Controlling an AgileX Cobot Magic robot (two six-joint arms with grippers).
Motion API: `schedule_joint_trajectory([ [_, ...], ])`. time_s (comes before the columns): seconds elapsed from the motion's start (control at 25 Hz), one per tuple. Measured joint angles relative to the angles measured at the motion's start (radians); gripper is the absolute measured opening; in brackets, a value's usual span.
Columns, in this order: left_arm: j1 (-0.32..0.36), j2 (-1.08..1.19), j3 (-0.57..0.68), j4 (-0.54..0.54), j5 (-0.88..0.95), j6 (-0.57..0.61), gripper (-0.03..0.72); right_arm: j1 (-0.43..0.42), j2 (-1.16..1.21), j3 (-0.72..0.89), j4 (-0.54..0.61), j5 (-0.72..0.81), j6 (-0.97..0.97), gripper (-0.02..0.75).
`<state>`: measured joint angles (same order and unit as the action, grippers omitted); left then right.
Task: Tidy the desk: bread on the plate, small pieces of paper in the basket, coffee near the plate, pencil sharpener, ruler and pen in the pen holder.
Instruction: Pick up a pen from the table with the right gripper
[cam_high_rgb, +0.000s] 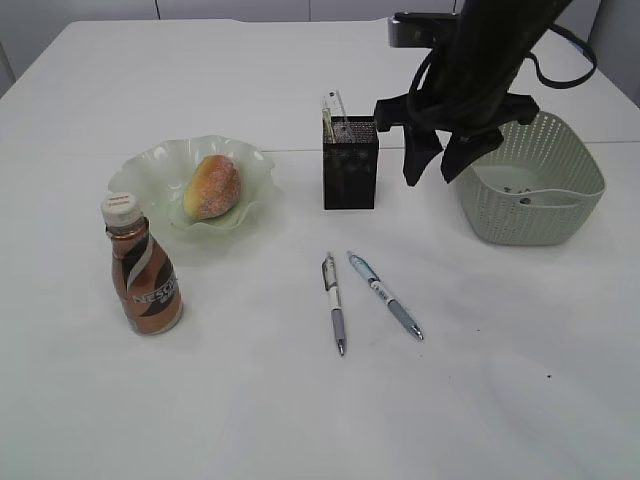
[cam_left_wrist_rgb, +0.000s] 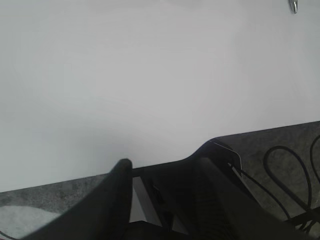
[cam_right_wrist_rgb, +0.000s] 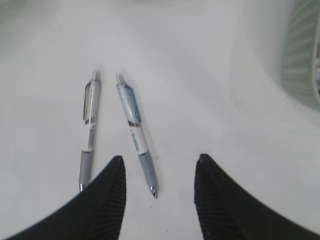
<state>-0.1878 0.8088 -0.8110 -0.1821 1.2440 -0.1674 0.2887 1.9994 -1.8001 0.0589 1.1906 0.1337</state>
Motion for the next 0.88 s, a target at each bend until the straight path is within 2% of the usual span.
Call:
schedule_joint_trajectory([
  [0.24,0.000,0.000,0.000,-0.006,0.000,-0.008,0.307,0.000,0.000,-0.001,0.090,0.034,-0.119,0.362],
  [0.44,0.000,0.000,0.000,-0.008,0.000,-0.012,0.307,0.039,0.000,-0.001,0.143,0.034,-0.163,0.362],
  [0.68,0.000,-0.002,0.000,-0.011,0.000,-0.012,0.307,0.113,0.000,-0.001,0.056,0.034,-0.164,0.360],
  [0.88,0.000,-0.002,0.000,-0.012,0.000,-0.012,0.307,0.118,0.040,-0.001,0.033,0.034,-0.153,0.360],
])
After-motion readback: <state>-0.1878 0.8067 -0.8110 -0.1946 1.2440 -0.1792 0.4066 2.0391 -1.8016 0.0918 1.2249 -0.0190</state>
